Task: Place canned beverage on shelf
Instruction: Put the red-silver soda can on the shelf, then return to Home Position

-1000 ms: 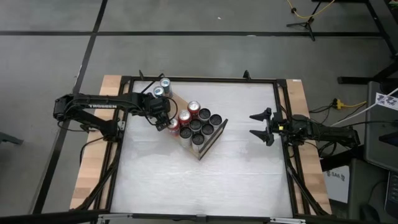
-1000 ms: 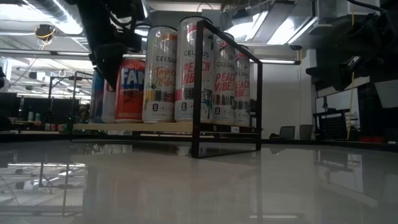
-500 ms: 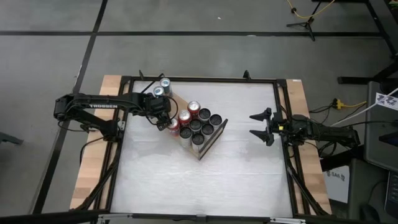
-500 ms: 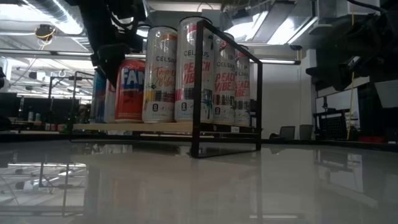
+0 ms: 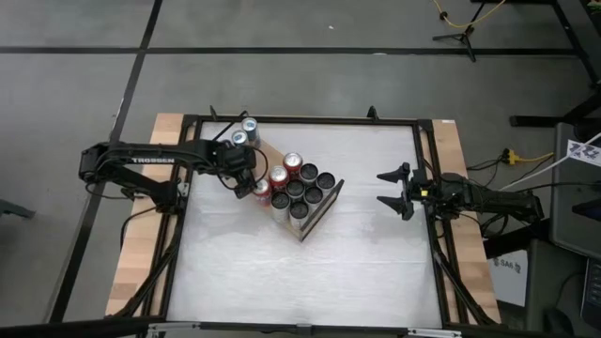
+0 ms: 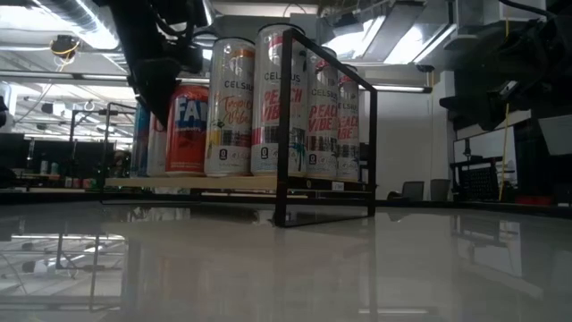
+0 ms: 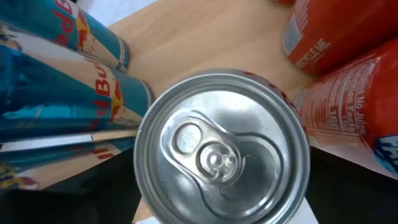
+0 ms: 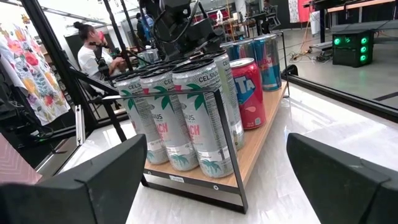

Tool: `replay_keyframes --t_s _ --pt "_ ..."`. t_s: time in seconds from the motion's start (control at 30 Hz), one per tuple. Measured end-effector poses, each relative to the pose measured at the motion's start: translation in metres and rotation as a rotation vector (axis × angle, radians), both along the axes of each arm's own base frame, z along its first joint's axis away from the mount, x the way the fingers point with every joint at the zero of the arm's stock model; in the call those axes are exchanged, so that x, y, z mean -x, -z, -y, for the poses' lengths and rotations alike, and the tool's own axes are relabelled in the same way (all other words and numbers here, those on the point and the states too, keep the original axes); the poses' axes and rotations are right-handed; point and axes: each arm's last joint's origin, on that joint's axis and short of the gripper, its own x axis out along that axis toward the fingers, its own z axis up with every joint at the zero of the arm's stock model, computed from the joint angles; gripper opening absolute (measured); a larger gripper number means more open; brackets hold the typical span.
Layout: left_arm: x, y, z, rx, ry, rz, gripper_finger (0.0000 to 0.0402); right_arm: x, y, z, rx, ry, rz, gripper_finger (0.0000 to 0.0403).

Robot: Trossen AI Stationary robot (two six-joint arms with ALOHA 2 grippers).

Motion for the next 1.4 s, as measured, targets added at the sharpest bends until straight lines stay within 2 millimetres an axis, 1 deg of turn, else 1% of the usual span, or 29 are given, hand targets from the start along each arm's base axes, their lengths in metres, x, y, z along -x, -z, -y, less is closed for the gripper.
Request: replay_keyframes --t_s 0.13,0.23,0.5,0.7,0.9,0.97,1.07,1.2,1.27,1.4 --pt "0.002 -0.003 0.000 -0.009 -0.002 0.015 0.0387 0.000 0.000 0.000 0.000 0.000 0.000 0.0381" --pt "0.004 -0.006 0.000 -0.014 -0.004 0.027 0.0394 0.000 0.000 0.000 0.000 0.000 0.000 0.0381" --pt "0.010 -0.014 0.002 -0.023 -0.013 0.081 0.0395 0.000 0.000 0.000 0.000 0.000 0.000 0.0381" --pt "0.015 -0.027 0.004 -0.039 -0.008 0.171 0.0396 0.000 0.000 0.000 0.000 0.000 0.000 0.0381" --pt "0.028 -0.041 0.006 -0.050 0.001 0.252 0.0396 0.000 0.000 0.000 0.000 0.000 0.000 0.0381" --pt "0.032 -0.047 0.008 -0.038 0.009 0.302 0.0393 0.000 0.000 0.000 0.000 0.000 0.000 0.0381" --pt "0.038 -0.059 0.012 -0.074 0.017 0.397 0.0375 0.000 0.000 0.000 0.000 0.000 0.000 0.0381" --pt "0.048 -0.078 0.016 -0.182 -0.022 0.545 0.0337 0.000 0.000 0.000 0.000 0.000 0.000 0.0381" --pt "0.051 -0.086 0.019 -0.189 -0.008 0.624 0.0315 0.000 0.000 0.000 0.000 0.000 0.000 0.0381" --pt "0.056 -0.097 0.031 -0.168 0.056 0.733 0.0268 0.000 0.000 0.000 0.000 0.000 0.000 0.0381"
